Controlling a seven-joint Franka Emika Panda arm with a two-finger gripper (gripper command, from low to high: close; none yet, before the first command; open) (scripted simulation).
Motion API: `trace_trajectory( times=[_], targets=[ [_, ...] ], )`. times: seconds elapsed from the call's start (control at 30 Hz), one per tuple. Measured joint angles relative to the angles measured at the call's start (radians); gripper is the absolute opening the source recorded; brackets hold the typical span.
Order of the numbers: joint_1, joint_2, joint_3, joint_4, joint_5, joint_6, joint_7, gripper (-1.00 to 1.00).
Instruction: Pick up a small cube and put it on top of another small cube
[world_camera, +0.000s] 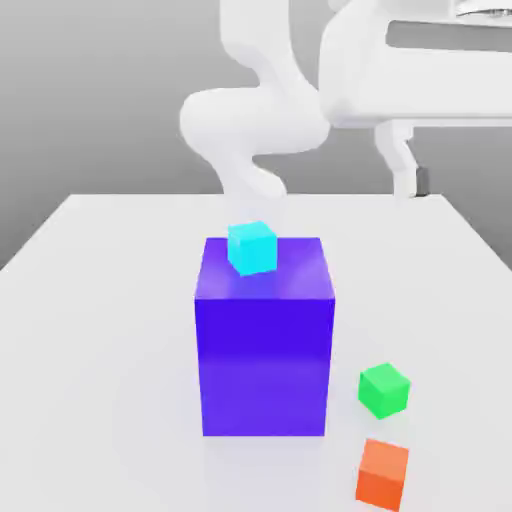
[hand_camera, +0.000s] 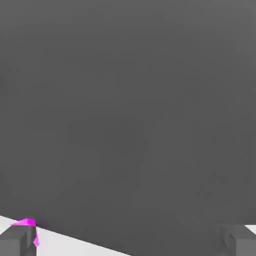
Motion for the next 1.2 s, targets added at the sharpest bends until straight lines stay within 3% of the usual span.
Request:
trace_trajectory(
  times=[0.5,0.63,0.67,0.87,1.0,1.2],
  targets=[
    [0.171,0.551,0.041,0.133,-0.117,0.08,0.04,0.0],
    [0.206,0.696,0.018,0.169,-0.152,0.161,0.06,0.0],
    [0.211,0.724,0.012,0.176,-0.159,0.18,0.065,-1.0],
    [0.215,0.738,0.008,0.18,-0.16,0.19,0.065,-1.0],
    [0.198,0.64,0.031,0.155,-0.132,0.118,0.046,-1.0],
    [0.187,0.45,0.026,-0.025,-0.237,0.106,-0.092,-1.0]
  ],
)
